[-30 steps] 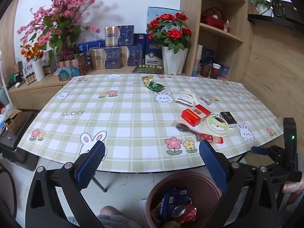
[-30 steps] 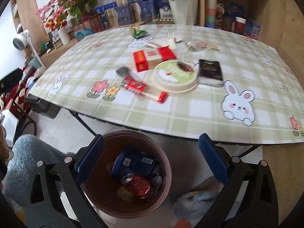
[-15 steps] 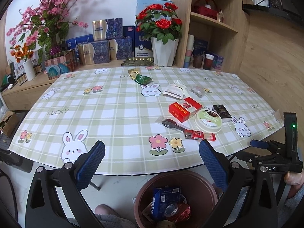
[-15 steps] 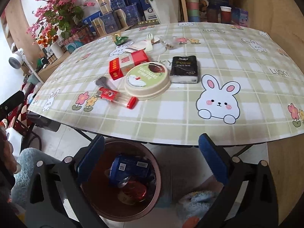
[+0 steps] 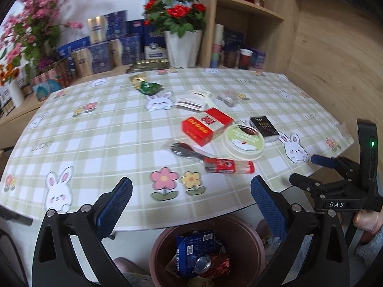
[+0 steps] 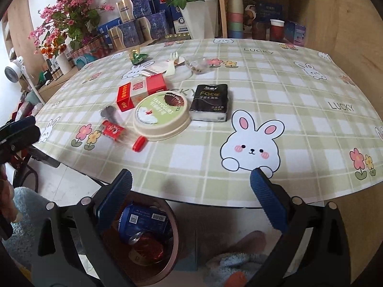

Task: Collect trash
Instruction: 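Move both tools from the bin back toward the table, then grasp the red marker pen with the left tool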

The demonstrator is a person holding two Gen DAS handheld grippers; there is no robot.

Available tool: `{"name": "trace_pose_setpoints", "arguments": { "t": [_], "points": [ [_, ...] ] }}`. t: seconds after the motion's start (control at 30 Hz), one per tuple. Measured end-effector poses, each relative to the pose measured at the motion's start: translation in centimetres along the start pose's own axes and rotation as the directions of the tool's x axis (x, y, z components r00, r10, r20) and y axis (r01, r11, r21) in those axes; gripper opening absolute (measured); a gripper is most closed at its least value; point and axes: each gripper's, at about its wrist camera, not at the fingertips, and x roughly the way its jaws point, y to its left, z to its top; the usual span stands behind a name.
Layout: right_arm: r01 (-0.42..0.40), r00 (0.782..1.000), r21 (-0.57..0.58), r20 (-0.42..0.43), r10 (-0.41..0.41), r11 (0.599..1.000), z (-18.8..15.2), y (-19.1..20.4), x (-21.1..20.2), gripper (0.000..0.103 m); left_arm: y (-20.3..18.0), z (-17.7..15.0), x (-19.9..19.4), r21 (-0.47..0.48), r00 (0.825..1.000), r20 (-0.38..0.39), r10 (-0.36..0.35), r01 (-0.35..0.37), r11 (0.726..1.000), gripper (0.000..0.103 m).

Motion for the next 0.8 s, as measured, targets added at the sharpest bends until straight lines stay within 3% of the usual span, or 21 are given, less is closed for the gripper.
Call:
{"name": "trace_pose_setpoints", "arguments": {
  "t": [0.07, 0.23, 0.3, 0.47, 0.6, 0.8],
  "points": [
    [0.008, 1.0, 0.006, -0.002, -0.008, 1.0, 0.0, -0.2, 0.1, 0.097, -0.7, 0.1, 1.2, 0.017, 1.0, -0.028, -0.014, 0.015, 1.0, 0.096],
    [0.013, 1.0, 0.033, -0.003, -0.013, 0.999, 0.0, -0.8, 0.3, 0.097, -1.3, 0.5, 4.5, -0.093, 0.985, -0.13, -0.116, 0.105, 0.99, 0.069],
    [0.012, 1.0, 0.041, -0.001, -0.012, 0.999, 0.0, -1.0, 0.4, 0.097, -1.7, 0.7, 5.3, -0.134, 0.979, -0.142, -0.146, 0.127, 0.983, 0.064],
    [0.005, 1.0, 0.055, 0.007, -0.006, 0.998, 0.0, -1.5, 0.2, 0.097, -2.8, 1.3, 7.0, -0.185, 0.972, -0.172, -0.159, 0.127, 0.975, 0.064],
    [0.005, 1.0, 0.068, 0.02, -0.006, 0.998, 0.1, -2.0, 0.0, 0.097, -2.6, 1.5, 8.0, -0.342, 0.948, -0.19, -0.257, 0.181, 0.922, 0.059],
    [0.004, 1.0, 0.111, 0.03, -0.007, 0.994, 0.1, -3.1, -0.1, 0.097, -1.9, 1.2, 10.0, -0.5, 0.943, -0.243, -0.229, 0.08, 0.863, 0.052]
  ]
}}
